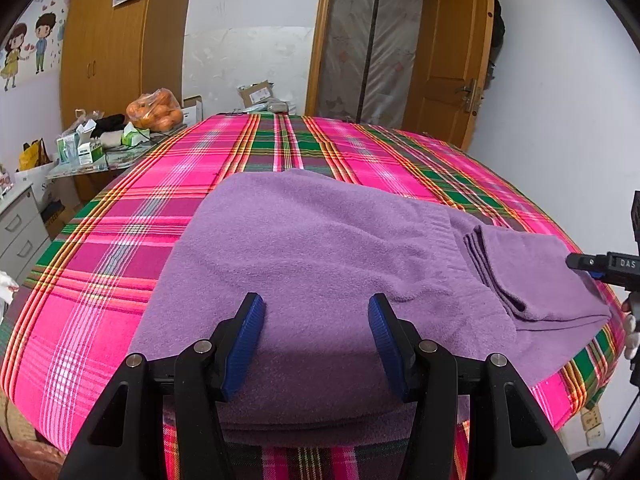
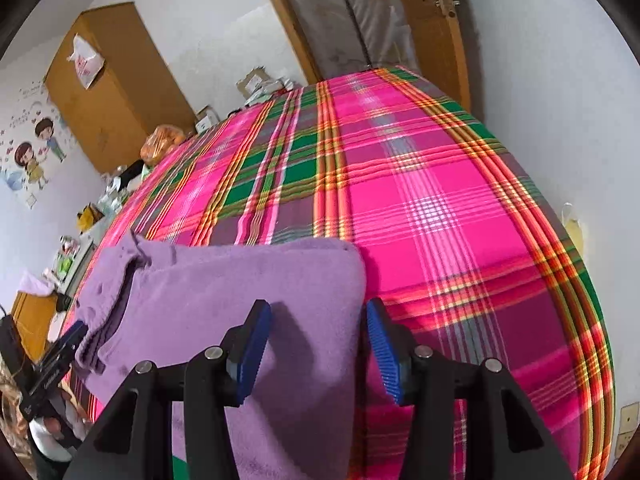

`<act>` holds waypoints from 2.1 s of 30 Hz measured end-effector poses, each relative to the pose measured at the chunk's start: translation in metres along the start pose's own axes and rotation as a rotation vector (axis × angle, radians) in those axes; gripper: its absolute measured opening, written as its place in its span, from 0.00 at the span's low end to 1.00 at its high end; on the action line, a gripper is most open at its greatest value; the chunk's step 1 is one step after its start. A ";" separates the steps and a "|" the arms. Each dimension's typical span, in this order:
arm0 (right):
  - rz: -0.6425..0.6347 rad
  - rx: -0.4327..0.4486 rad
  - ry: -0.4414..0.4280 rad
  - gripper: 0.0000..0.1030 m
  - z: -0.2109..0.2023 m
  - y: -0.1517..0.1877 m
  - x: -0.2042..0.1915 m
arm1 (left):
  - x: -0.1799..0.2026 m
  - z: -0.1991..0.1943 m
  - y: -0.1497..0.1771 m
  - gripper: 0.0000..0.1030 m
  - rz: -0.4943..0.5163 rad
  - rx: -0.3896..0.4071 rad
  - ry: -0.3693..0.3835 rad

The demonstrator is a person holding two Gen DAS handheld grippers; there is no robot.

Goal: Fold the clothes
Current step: 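Grasp the folded end of the lilac garment with the right gripper and lift, then fold the lifted end over onto the garment and open the right gripper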

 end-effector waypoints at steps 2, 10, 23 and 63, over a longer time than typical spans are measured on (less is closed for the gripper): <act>-0.008 -0.028 -0.018 0.50 -0.003 0.005 -0.005 | 0.000 0.001 0.000 0.55 0.000 0.001 0.000; 0.050 -0.115 -0.120 0.50 -0.021 0.029 -0.010 | 0.000 0.001 -0.001 0.55 -0.002 0.002 0.004; 0.253 -0.124 -0.305 0.37 -0.016 0.026 -0.012 | 0.000 0.001 -0.001 0.55 -0.002 -0.001 0.002; -0.014 0.058 -0.581 0.16 -0.063 -0.101 -0.204 | -0.022 -0.024 -0.014 0.55 -0.051 0.011 0.023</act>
Point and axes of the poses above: each gripper's, at about its wrist camera, not at the fingertips, and z roughly the way its jaws point, x to its right, y to its underside, the point moved 10 cm from there along z, roughly the way its jaws point, and after that the axes turned 5 degrees about -z, right-handed, at the moved point
